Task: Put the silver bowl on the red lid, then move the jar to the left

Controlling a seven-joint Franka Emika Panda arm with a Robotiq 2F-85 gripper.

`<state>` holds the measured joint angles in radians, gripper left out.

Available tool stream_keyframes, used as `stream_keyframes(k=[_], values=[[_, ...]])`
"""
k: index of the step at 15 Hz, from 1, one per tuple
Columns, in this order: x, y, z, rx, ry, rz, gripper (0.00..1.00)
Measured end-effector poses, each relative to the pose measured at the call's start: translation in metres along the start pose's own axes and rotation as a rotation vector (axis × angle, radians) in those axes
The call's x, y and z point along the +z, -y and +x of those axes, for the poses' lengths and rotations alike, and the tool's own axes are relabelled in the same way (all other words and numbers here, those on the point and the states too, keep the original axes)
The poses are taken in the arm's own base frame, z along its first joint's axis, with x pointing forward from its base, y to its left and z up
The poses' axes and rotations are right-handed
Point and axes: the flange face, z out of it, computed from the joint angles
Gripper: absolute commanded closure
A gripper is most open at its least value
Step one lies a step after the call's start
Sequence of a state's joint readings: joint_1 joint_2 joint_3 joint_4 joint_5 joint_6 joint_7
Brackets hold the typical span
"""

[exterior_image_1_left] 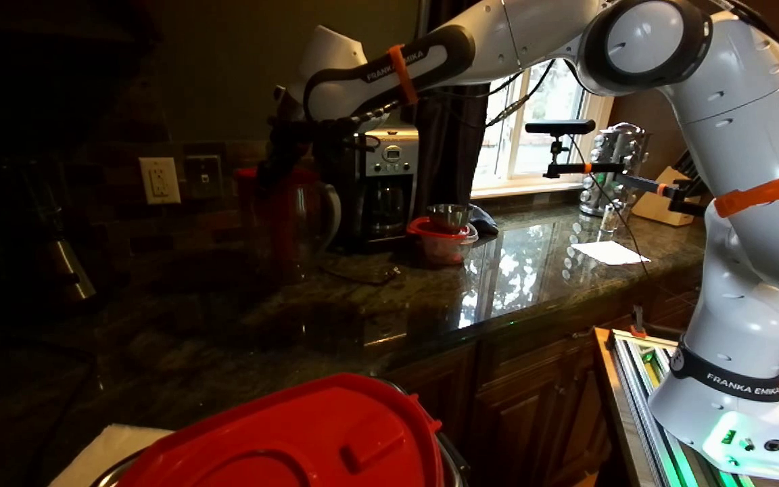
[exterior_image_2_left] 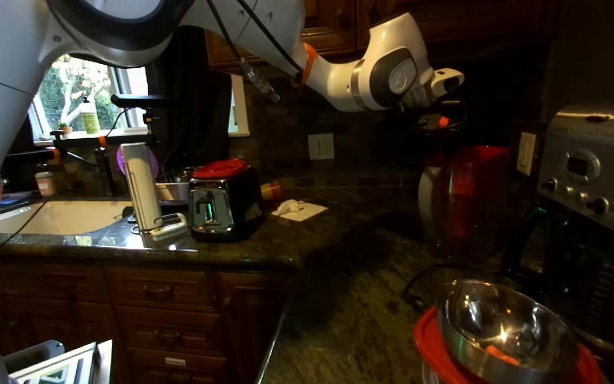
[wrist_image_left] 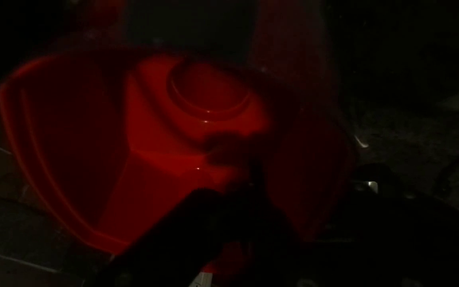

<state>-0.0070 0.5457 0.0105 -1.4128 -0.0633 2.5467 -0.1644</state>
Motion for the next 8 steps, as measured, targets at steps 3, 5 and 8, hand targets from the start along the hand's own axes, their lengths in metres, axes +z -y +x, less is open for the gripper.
stream_keyframes(k=[3, 5, 8], values=[[-0.003, 0.003, 0.002, 0.029, 0.051, -0.012, 1.00], [-0.005, 0.006, 0.003, 0.043, 0.097, -0.004, 0.99], [-0.009, 0.013, 0.004, 0.011, 0.134, 0.020, 0.98]])
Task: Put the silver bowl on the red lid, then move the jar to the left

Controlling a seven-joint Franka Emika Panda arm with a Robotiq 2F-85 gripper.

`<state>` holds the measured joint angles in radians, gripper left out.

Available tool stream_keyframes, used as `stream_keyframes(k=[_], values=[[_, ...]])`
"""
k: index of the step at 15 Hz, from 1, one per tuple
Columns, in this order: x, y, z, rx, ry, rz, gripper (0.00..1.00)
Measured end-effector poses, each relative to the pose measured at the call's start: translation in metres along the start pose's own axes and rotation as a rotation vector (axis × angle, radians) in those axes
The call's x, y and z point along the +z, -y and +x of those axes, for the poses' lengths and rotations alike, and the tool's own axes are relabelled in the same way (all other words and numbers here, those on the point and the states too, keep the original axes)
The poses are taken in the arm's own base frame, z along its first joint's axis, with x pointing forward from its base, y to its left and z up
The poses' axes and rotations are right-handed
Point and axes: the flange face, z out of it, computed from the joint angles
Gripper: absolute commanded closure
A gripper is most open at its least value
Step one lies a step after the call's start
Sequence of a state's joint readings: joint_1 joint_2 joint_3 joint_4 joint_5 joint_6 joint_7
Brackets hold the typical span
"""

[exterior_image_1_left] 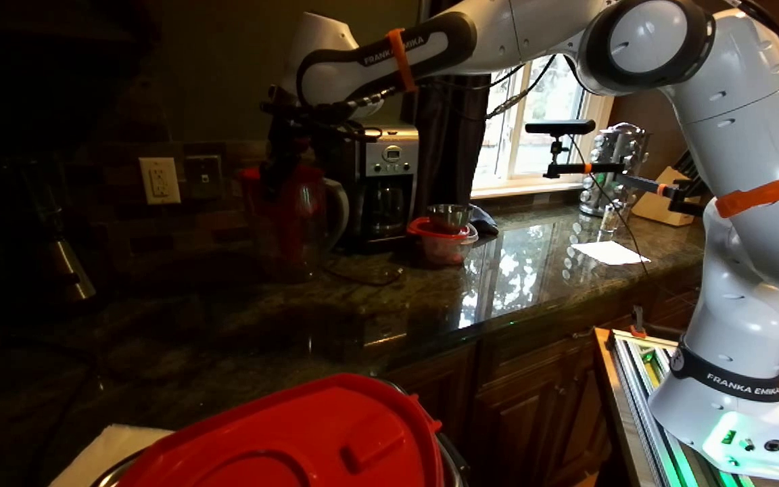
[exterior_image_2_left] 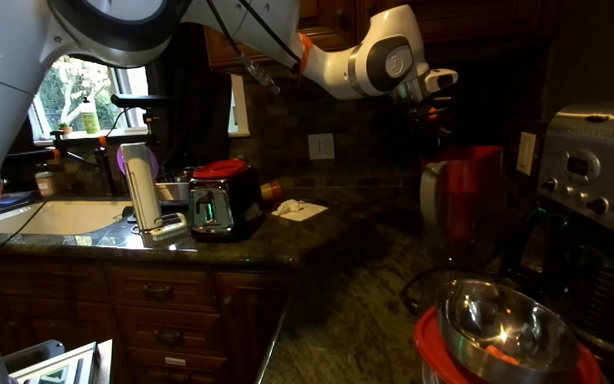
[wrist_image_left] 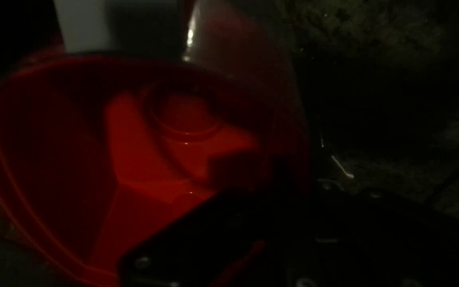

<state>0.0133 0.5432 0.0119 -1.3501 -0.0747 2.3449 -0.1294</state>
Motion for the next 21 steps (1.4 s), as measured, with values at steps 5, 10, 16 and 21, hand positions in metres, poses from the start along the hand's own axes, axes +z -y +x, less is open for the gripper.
stream_keyframes(k=[5, 10, 16, 21], values=[[-0.027, 0.030, -0.004, -0.241, 0.019, 0.097, 0.98], [-0.069, 0.040, -0.030, -0.489, 0.029, 0.213, 0.93], [-0.080, 0.026, -0.049, -0.541, 0.054, 0.265, 0.98], [-0.068, 0.061, -0.046, -0.761, -0.010, 0.370, 0.98]])
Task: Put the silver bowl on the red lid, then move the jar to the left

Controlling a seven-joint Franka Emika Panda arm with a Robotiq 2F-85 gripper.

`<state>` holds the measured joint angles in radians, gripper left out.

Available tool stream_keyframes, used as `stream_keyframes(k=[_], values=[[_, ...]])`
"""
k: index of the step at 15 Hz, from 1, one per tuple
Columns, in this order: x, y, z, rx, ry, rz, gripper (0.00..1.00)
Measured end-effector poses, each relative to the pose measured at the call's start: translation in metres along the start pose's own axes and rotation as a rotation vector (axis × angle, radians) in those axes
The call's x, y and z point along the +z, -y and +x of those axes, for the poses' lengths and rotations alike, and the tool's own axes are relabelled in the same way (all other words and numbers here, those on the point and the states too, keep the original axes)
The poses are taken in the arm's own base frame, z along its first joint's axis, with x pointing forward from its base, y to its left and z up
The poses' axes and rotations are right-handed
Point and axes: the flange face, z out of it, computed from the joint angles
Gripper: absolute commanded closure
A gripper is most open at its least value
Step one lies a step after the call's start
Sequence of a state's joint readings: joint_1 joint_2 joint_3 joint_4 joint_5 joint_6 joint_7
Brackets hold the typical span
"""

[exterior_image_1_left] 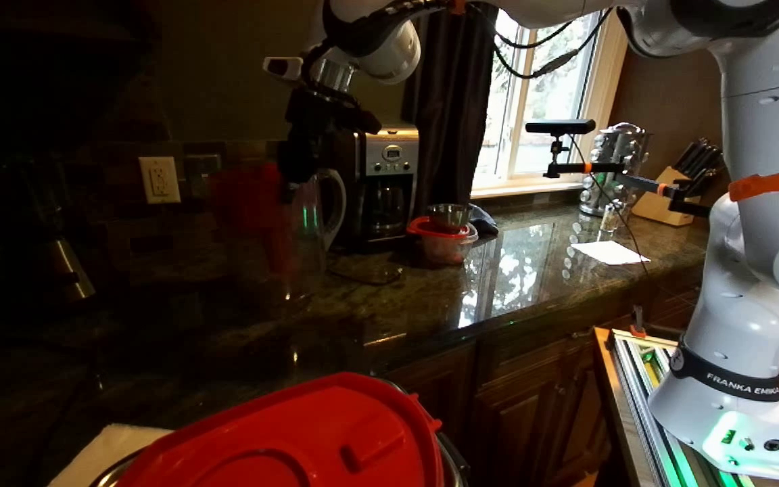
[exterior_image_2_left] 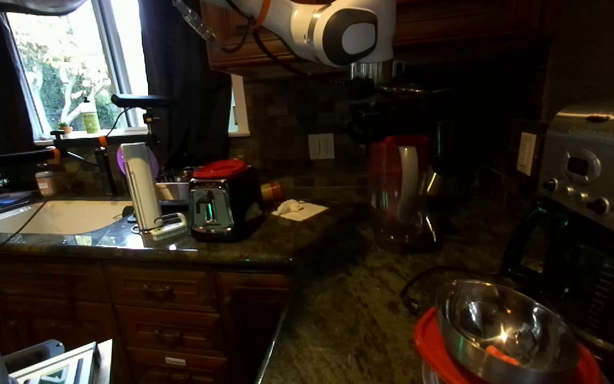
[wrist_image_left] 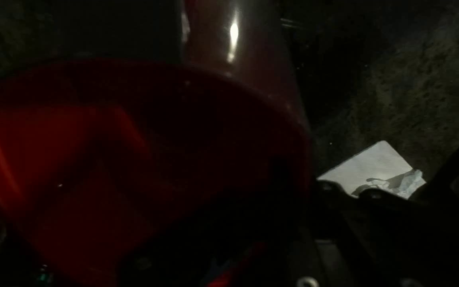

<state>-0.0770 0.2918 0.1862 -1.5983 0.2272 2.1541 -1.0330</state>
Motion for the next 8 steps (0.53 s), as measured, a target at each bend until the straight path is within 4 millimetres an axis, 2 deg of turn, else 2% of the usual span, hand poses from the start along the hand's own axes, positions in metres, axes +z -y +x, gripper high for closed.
stream_keyframes(k=[7, 8], values=[[0.012, 0.043, 0.048, -0.351, -0.060, 0.061, 0.98], [0.015, 0.051, 0.055, -0.396, -0.075, 0.074, 0.93]])
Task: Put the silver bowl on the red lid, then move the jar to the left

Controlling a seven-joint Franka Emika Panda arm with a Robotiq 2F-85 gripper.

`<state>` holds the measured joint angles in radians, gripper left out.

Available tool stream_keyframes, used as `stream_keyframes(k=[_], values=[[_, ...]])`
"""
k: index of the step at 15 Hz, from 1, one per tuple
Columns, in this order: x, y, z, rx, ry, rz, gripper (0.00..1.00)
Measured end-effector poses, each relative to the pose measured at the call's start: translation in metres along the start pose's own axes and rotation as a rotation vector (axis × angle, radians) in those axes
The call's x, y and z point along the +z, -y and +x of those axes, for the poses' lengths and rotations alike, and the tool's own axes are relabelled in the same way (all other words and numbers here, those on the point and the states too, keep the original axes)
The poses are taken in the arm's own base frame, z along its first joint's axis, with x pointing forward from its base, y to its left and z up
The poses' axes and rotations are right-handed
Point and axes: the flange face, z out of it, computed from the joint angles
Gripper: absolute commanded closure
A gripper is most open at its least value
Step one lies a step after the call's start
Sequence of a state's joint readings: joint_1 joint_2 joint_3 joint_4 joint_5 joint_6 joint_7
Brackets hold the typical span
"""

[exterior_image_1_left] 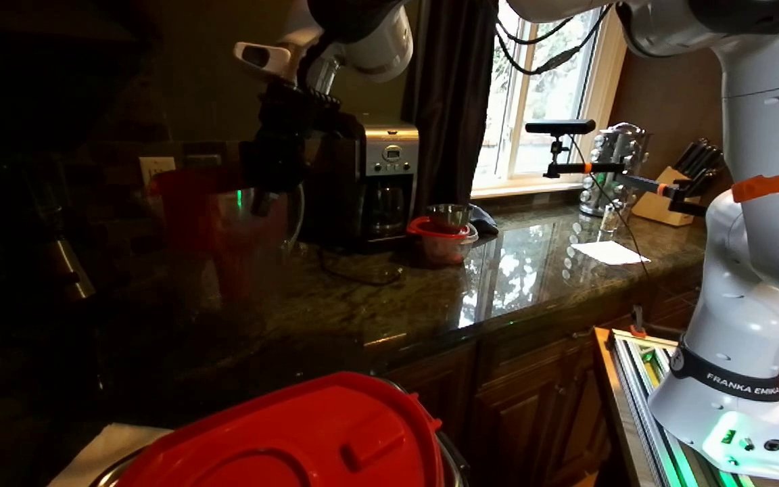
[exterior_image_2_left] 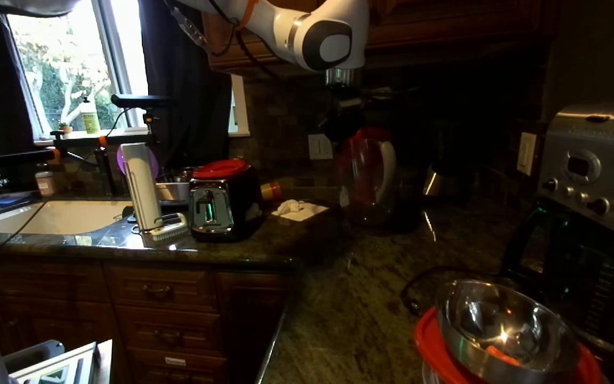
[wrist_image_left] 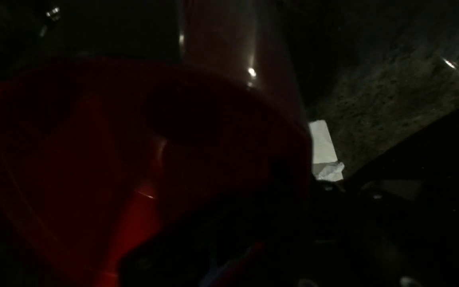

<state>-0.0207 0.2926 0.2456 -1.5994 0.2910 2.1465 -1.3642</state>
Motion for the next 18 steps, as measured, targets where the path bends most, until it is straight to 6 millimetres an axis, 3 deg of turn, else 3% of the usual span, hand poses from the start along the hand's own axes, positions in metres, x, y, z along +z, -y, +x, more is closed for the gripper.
stream_keyframes(k=[2, 7, 15, 18], values=[[0.003, 0.004, 0.008, -0.075, -0.039, 0.025, 0.98], [0.013, 0.004, 0.008, -0.186, -0.052, 0.030, 0.98], [0.021, 0.014, 0.032, -0.537, -0.160, 0.025, 0.98], [0.033, 0.015, 0.050, -0.636, -0.181, -0.020, 0.98]])
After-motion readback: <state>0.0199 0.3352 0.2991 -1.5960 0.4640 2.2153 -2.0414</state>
